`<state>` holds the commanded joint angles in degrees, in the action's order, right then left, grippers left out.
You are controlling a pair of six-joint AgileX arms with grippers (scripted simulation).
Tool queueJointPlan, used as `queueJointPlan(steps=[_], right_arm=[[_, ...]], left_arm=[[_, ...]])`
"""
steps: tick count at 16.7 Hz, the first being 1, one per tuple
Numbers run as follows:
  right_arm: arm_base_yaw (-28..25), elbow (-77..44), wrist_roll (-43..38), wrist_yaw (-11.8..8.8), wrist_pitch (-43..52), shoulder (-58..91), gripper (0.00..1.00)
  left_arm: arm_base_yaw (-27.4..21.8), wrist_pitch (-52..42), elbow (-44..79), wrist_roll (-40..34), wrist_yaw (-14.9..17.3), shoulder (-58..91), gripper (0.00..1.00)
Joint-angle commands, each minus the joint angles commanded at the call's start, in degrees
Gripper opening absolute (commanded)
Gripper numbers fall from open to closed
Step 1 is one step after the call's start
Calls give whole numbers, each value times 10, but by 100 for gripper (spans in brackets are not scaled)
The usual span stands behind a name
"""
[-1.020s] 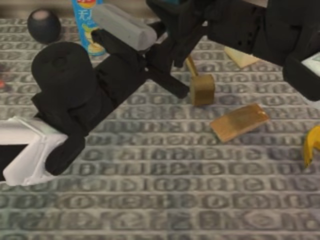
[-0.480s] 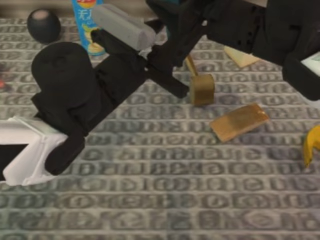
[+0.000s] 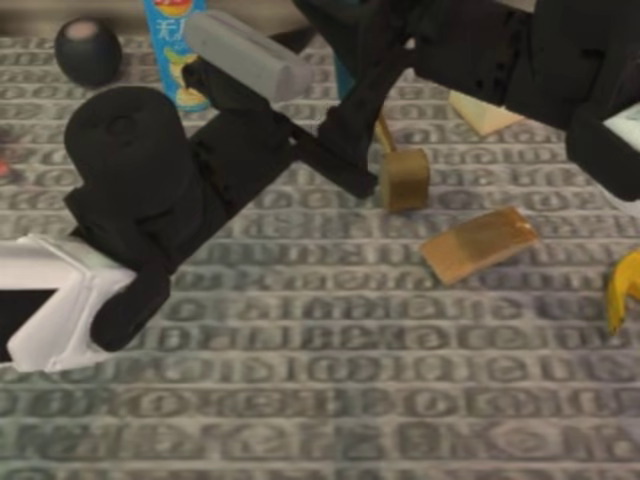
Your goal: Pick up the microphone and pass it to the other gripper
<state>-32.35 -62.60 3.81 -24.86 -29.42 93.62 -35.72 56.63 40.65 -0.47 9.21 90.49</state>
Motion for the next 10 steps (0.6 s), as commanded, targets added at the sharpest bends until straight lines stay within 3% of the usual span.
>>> queueJointPlan(steps=[6,10], right_arm=[[7,-1,-1,-1,0,-7,0],[39,25,-5,-37,-1,-34,0]], left_arm=[[5,0,-14,2,0,-4,100],[25,-3,-87,1,10,-79,100]])
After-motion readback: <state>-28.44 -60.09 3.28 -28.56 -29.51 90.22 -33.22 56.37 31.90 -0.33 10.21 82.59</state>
